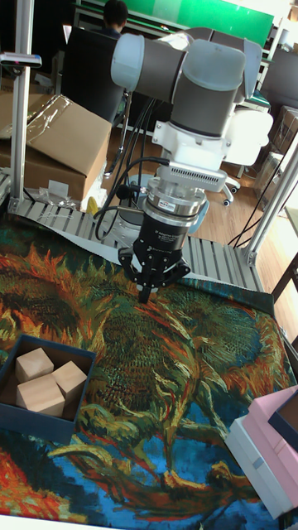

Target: Take everything out of the gift box

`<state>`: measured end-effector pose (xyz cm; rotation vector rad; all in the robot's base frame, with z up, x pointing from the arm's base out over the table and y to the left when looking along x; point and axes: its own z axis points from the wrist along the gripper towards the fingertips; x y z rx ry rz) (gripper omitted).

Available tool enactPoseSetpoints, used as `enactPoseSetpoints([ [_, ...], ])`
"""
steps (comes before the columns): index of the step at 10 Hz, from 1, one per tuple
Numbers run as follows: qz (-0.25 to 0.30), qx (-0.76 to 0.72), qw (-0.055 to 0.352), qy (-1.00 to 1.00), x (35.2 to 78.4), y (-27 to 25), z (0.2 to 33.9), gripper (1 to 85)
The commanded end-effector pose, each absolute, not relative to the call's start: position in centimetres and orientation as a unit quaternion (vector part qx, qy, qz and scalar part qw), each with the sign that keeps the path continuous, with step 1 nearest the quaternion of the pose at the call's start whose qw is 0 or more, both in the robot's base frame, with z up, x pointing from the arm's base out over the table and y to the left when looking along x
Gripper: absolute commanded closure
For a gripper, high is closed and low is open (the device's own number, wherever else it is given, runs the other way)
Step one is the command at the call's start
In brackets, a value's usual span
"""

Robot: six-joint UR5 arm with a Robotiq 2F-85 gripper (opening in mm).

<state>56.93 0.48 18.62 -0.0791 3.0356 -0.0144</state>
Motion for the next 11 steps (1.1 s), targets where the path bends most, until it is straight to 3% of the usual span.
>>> enactPoseSetpoints([
  [1, 0.001, -0.024, 0.055, 0.998, 57.1, 0.8, 18.7, 81.7],
  [11, 0.0, -0.076, 0.063, 0.995, 57.2, -0.8, 18.3, 81.3],
])
